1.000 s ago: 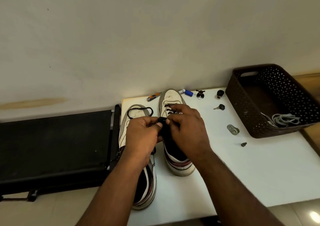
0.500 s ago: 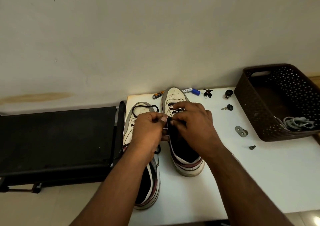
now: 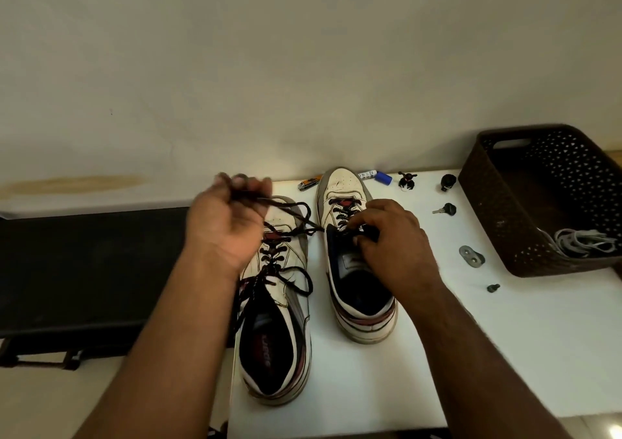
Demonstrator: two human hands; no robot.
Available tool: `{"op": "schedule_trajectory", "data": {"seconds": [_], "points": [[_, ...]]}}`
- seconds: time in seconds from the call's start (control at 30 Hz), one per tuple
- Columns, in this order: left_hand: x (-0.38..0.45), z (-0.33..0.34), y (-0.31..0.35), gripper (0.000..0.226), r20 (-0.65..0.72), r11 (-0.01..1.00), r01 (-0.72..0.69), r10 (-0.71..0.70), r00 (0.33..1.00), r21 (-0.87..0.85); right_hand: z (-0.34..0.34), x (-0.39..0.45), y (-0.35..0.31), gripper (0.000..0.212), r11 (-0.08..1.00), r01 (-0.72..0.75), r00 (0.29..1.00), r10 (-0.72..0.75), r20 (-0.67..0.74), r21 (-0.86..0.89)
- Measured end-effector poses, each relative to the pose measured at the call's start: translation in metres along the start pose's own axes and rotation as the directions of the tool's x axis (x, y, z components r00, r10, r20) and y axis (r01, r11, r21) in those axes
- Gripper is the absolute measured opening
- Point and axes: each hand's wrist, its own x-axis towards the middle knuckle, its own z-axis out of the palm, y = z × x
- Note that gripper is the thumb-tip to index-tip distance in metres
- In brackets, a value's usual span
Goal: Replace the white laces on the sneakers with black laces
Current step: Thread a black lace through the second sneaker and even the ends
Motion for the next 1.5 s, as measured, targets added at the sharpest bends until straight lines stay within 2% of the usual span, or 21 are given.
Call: {"op": "schedule_trajectory", "data": {"seconds": [0.03, 0.1, 0.17, 0.23, 0.27, 0.33, 0.4, 0.43, 0.5, 0.57, 0.63, 0.73, 0.8, 0.83, 0.9, 0.97, 1.03, 1.1, 1.2, 1.37, 1.5], "points": [[0.001, -0.001, 0.012, 0.033, 0.035, 1.000, -0.020, 0.020, 0.999, 0.004, 0.002, 0.001, 0.000, 0.027, 1.000, -0.003, 1.000, 0.003, -0.021, 0.020], [0.000, -0.003, 0.018, 0.028, 0.129, 0.911, -0.189, 0.152, 0.980, 0.367, 0.004, 0.001, -0.002, 0.028, 0.998, -0.022, 0.999, 0.024, -0.035, 0.056], [-0.006, -0.001, 0.004, 0.026, 0.350, 0.467, -0.412, 0.217, 0.911, 0.782, 0.004, 0.001, -0.004, 0.029, 0.996, -0.056, 0.998, 0.058, -0.023, 0.074], [-0.005, -0.006, -0.014, 0.017, 0.514, -0.073, -0.510, 0.050, 0.856, 0.857, 0.005, 0.000, -0.005, 0.030, 0.994, -0.072, 0.997, 0.075, -0.034, 0.083], [-0.005, -0.008, -0.021, 0.013, 0.507, -0.241, -0.505, -0.060, 0.860, 0.829, 0.005, 0.000, -0.005, 0.031, 0.994, -0.073, 0.996, 0.077, -0.045, 0.084], [-0.002, -0.012, -0.023, 0.016, 0.437, -0.380, -0.467, -0.169, 0.884, 0.798, 0.005, 0.000, -0.004, 0.031, 0.994, -0.073, 0.995, 0.078, -0.060, 0.083], [-0.003, -0.010, -0.017, 0.018, 0.430, -0.328, -0.451, -0.140, 0.892, 0.830, 0.004, -0.001, -0.002, 0.031, 0.995, -0.078, 0.994, 0.083, -0.065, 0.069], [-0.006, -0.007, -0.012, 0.015, 0.446, -0.185, -0.456, -0.094, 0.890, 0.870, 0.003, -0.001, -0.002, 0.031, 0.995, -0.083, 0.994, 0.087, -0.067, 0.061], [-0.009, 0.001, -0.001, 0.016, 0.420, 0.288, -0.414, 0.042, 0.906, 0.864, 0.003, -0.001, -0.002, 0.031, 0.995, -0.087, 0.993, 0.090, -0.070, 0.055], [-0.001, 0.001, 0.018, 0.029, 0.231, 0.636, -0.373, 0.298, 0.926, 0.675, 0.002, 0.000, -0.003, 0.032, 0.994, -0.092, 0.993, 0.096, -0.069, 0.051], [0.015, -0.011, 0.044, 0.025, -0.109, 0.770, -0.410, 0.520, 0.847, 0.488, 0.001, 0.000, -0.004, 0.033, 0.994, -0.100, 0.993, 0.102, -0.055, 0.042], [0.033, -0.041, 0.057, 0.026, -0.407, 0.637, -0.266, 0.705, 0.581, 0.724, 0.001, 0.000, -0.005, 0.034, 0.994, -0.107, 0.994, 0.108, -0.035, 0.034], [0.031, -0.044, 0.047, 0.027, -0.175, 0.358, -0.278, 0.838, 0.517, 0.892, 0.001, 0.000, -0.006, 0.034, 0.994, -0.105, 0.994, 0.106, -0.037, 0.036], [0.027, -0.040, 0.040, 0.028, 0.082, 0.169, -0.373, 0.817, 0.571, 0.912, 0.002, 0.000, -0.007, 0.033, 0.994, -0.104, 0.994, 0.106, -0.041, 0.035], [0.015, -0.025, 0.021, 0.027, 0.471, -0.055, -0.494, 0.409, 0.782, 0.868, 0.002, -0.001, -0.009, 0.032, 0.994, -0.104, 0.994, 0.105, -0.042, 0.033], [0.004, -0.016, 0.000, 0.028, 0.458, -0.238, -0.468, -0.097, 0.884, 0.851, 0.002, -0.001, -0.009, 0.032, 0.993, -0.109, 0.993, 0.110, -0.039, 0.037], [0.001, -0.013, -0.019, 0.015, 0.381, -0.479, -0.458, -0.253, 0.889, 0.749, 0.001, 0.000, -0.009, 0.031, 0.991, -0.123, 0.992, 0.124, -0.024, 0.051], [0.003, -0.016, -0.021, 0.009, 0.453, -0.452, -0.505, -0.226, 0.862, 0.735, -0.002, 0.000, -0.007, 0.030, 0.985, -0.157, 0.988, 0.158, -0.002, 0.076], [0.005, -0.017, -0.006, 0.008, 0.504, -0.207, -0.530, -0.165, 0.848, 0.822, -0.005, -0.001, -0.006, 0.028, 0.964, -0.216, 0.976, 0.214, 0.032, 0.153], [-0.008, -0.011, -0.003, 0.023, 0.343, -0.144, -0.397, -0.297, 0.891, 0.906, -0.006, -0.003, -0.010, 0.029, 0.956, -0.232, 0.973, 0.230, 0.030, 0.181], [-0.013, -0.007, -0.016, 0.051, 0.133, -0.266, -0.262, -0.421, 0.897, 0.928, -0.008, -0.002, -0.011, 0.035, 0.961, -0.189, 0.982, 0.184, 0.045, 0.200]]}}
